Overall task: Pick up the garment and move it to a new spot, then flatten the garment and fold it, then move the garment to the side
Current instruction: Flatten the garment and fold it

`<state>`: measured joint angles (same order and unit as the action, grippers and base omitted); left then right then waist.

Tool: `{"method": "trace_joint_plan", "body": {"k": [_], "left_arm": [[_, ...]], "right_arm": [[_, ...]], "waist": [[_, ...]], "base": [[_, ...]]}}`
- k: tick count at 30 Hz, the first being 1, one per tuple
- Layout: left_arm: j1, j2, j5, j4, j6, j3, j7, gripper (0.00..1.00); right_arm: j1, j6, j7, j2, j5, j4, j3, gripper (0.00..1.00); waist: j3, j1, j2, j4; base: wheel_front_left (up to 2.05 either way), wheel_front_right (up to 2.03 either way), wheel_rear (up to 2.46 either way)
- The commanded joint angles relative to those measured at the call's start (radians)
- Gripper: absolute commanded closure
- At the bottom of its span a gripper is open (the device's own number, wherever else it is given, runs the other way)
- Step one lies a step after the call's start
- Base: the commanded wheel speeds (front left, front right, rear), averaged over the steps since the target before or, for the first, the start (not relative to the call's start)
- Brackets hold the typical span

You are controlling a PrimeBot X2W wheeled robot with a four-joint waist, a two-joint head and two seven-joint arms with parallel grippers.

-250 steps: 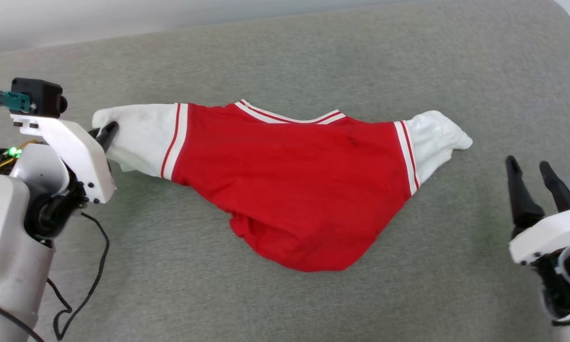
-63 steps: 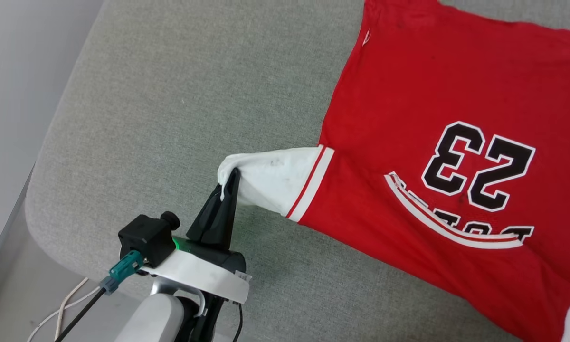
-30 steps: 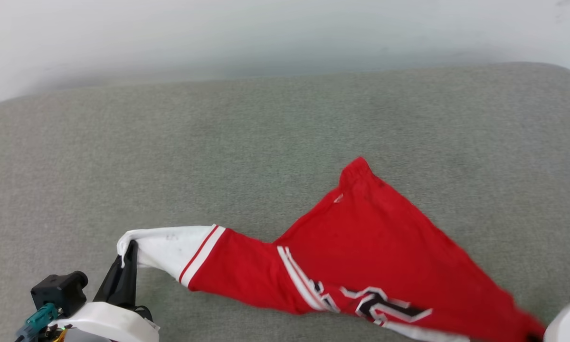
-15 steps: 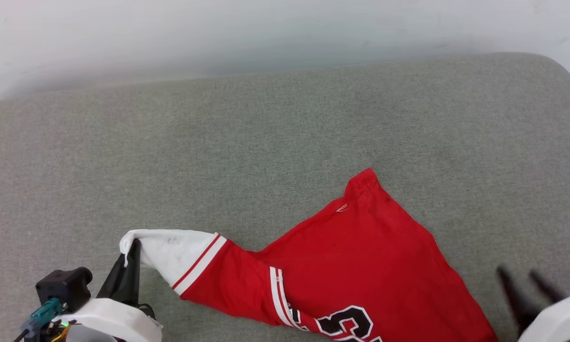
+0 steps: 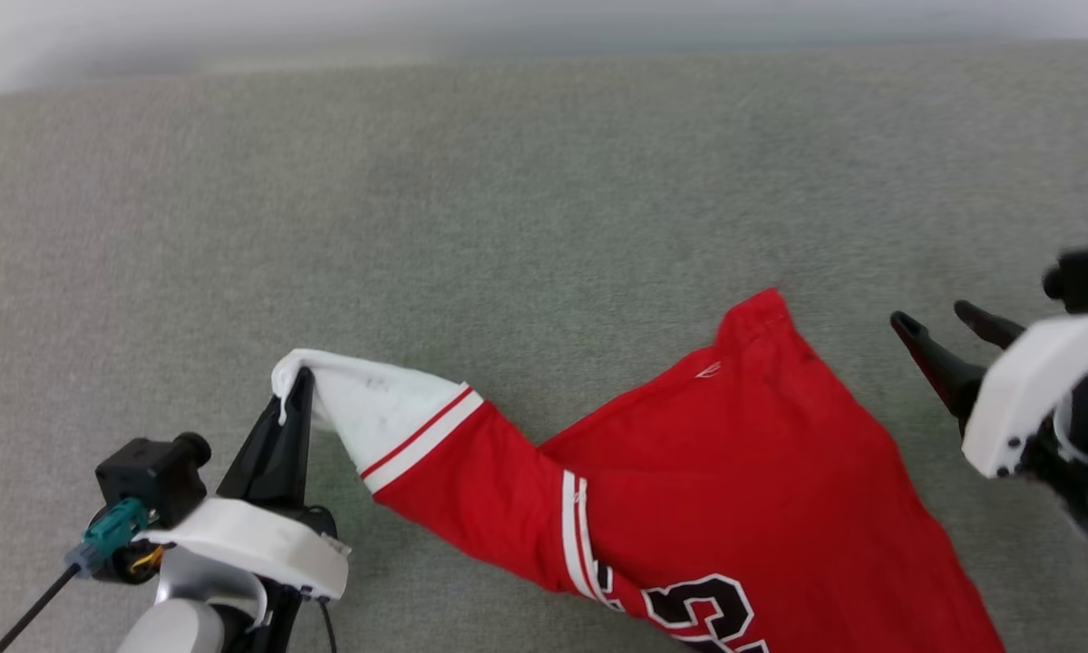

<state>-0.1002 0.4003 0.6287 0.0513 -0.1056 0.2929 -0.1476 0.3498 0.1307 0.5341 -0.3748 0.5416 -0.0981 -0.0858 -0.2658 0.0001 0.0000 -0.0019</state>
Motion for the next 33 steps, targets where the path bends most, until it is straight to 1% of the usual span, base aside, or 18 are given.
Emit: {"method": "trace_joint_plan", "body": {"k": [1, 3, 5, 8, 13, 16, 17, 18, 19, 21, 24, 29, 33], "left_arm": [[-0.015, -0.003, -0.004, 0.0, 0.003, 0.002, -0.004, 1.0], [-0.036, -0.01, -0.007, -0.005, 0.01, 0.008, -0.011, 1.0], [-0.057, -0.017, -0.01, -0.011, 0.017, 0.015, -0.017, 1.0], [-0.09, -0.025, -0.012, -0.019, 0.028, 0.024, -0.024, 1.0], [-0.131, -0.041, -0.018, -0.038, 0.043, 0.04, -0.037, 1.0], [-0.141, -0.046, -0.016, -0.052, 0.052, 0.044, -0.045, 1.0], [-0.142, -0.047, -0.015, -0.056, 0.052, 0.044, -0.049, 1.0], [-0.142, -0.047, -0.015, -0.06, 0.053, 0.045, -0.051, 1.0], [-0.142, -0.047, -0.014, -0.065, 0.055, 0.045, -0.051, 1.0], [-0.138, -0.046, -0.012, -0.075, 0.057, 0.047, -0.053, 1.0], [-0.134, -0.038, -0.012, -0.084, 0.06, 0.046, -0.054, 1.0], [-0.164, 0.001, -0.025, -0.083, 0.07, 0.034, -0.046, 1.0], [-0.221, 0.045, -0.044, -0.066, 0.087, 0.031, -0.021, 1.0]], "right_arm": [[0.029, 0.0, 0.024, -0.009, 0.01, 0.0, -0.008, 0.0], [0.089, 0.0, 0.138, -0.029, 0.02, -0.012, -0.049, 0.0], [0.134, 0.0, 0.238, -0.032, 0.03, -0.023, -0.086, 0.0], [0.196, 0.0, 0.324, -0.033, 0.038, -0.039, -0.137, 0.0], [0.234, 0.0, 0.375, -0.022, 0.06, -0.128, -0.2, 0.0], [0.209, 0.0, 0.404, -0.018, 0.084, -0.198, -0.246, 0.0], [0.201, 0.0, 0.414, -0.018, 0.089, -0.219, -0.262, 0.15], [0.196, 0.0, 0.42, -0.018, 0.094, -0.234, -0.276, 0.6], [0.191, 0.0, 0.423, -0.017, 0.1, -0.247, -0.286, 1.0], [0.192, 0.0, 0.418, -0.017, 0.109, -0.267, -0.302, 1.0], [0.223, 0.0, 0.379, -0.021, 0.121, -0.27, -0.303, 1.0], [0.314, 0.0, 0.256, -0.044, 0.108, -0.252, -0.283, 1.0], [0.369, 0.0, 0.156, -0.057, 0.041, -0.275, -0.255, 1.0]], "waist": [[-0.033, -0.0001, 0.0, 0.029], [-0.056, -0.0001, 0.0, 0.045], [-0.079, -0.0001, 0.0, 0.06], [-0.114, -0.0001, 0.0, 0.083], [-0.15, -0.0001, 0.0, 0.111], [-0.157, -0.0001, 0.0, 0.119], [-0.157, -0.0001, 0.0, 0.12], [-0.156, -0.0001, 0.0, 0.121], [-0.154, -0.0001, 0.0, 0.121], [-0.143, -0.0001, 0.0, 0.118], [-0.12, -0.0001, 0.0, 0.112], [-0.066, -0.0001, 0.0, 0.088], [-0.012, -0.0001, 0.0, 0.058]], "base": [[0.0, 0.0, 0.0], [0.0, 0.0, 0.0], [0.0, 0.0, 0.0], [0.0, 0.0, 0.0], [0.0, 0.0, 0.0], [0.0, 0.0, 0.0], [0.0, 0.0, 0.0], [0.0, 0.0, 0.0], [0.0, 0.0, 0.0], [0.0, 0.0, 0.0], [0.0, 0.0, 0.0], [0.0, 0.0, 0.0], [0.0, 0.0, 0.0]]}}
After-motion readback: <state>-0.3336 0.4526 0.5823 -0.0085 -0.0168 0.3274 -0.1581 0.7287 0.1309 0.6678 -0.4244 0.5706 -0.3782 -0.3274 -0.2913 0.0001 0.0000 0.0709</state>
